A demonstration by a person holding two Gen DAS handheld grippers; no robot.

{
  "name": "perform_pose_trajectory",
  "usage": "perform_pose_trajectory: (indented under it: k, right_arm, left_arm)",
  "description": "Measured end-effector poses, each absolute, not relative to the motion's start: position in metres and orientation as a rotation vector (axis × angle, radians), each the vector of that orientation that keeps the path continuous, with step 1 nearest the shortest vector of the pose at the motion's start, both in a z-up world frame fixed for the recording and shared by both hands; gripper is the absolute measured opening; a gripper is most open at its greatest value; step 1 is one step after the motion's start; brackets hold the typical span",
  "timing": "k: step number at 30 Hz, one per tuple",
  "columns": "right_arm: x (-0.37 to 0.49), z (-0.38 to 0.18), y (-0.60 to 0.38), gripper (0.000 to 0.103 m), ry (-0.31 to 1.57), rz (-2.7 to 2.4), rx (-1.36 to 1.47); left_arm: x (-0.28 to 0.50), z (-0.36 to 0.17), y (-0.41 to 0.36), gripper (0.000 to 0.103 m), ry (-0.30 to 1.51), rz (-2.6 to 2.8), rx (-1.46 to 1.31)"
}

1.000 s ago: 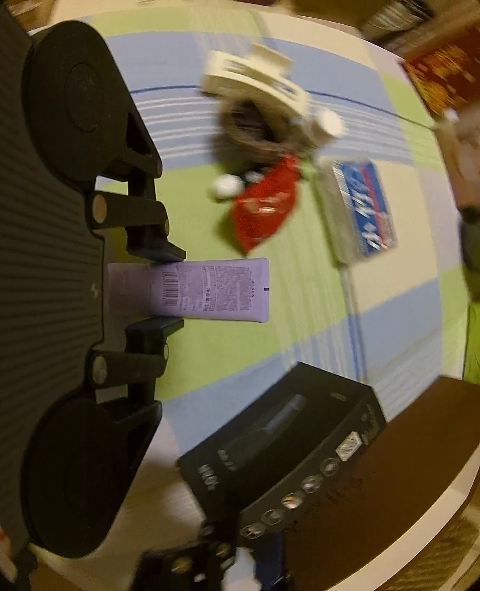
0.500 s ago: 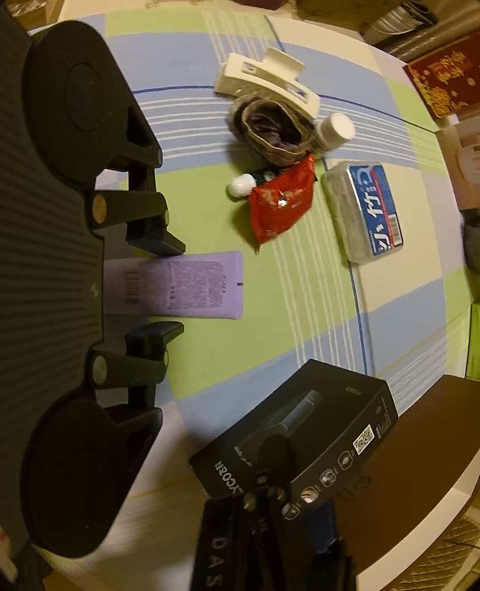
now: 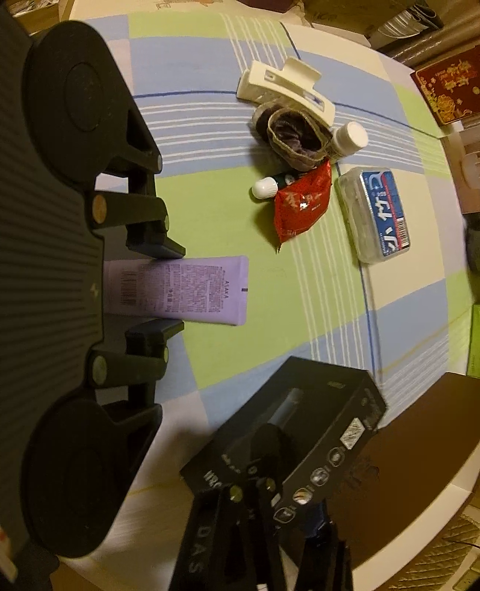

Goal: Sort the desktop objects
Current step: 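Carry the purple tube and black box over the white box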

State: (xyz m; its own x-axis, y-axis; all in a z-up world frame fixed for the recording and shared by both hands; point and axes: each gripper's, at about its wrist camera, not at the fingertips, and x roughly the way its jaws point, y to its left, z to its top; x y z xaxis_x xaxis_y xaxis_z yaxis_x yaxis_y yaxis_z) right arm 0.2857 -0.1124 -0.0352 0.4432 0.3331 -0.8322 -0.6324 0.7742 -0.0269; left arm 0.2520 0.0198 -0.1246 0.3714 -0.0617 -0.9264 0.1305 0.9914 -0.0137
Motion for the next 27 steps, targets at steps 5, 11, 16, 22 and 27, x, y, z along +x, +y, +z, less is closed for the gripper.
perform_pose_trajectory:
  k: [5, 11, 16, 22, 27]
  right_arm:
    - [0.275, -0.014, -0.128, 0.041, 0.920, 0.642, -0.270]
    - [0.264, 0.020, -0.148, 0.041, 0.857, 0.659, -0.175]
    - [0.262, 0.046, -0.170, 0.041, 0.799, 0.633, -0.125]
    - [0.262, 0.069, -0.198, 0.041, 0.739, 0.591, -0.087]
    - [0.263, 0.080, -0.222, 0.041, 0.706, 0.548, -0.065]
  left_arm:
    - [0.244, -0.103, 0.021, 0.030, 1.130, -0.123, 0.050]
    - [0.239, -0.072, 0.017, 0.029, 1.054, -0.138, 0.040]
    - [0.240, -0.050, 0.006, 0.029, 1.000, -0.153, 0.040]
    - [0.239, -0.024, -0.014, 0.029, 0.931, -0.187, 0.055]
    - [0.238, -0.001, -0.039, 0.029, 0.871, -0.239, 0.074]
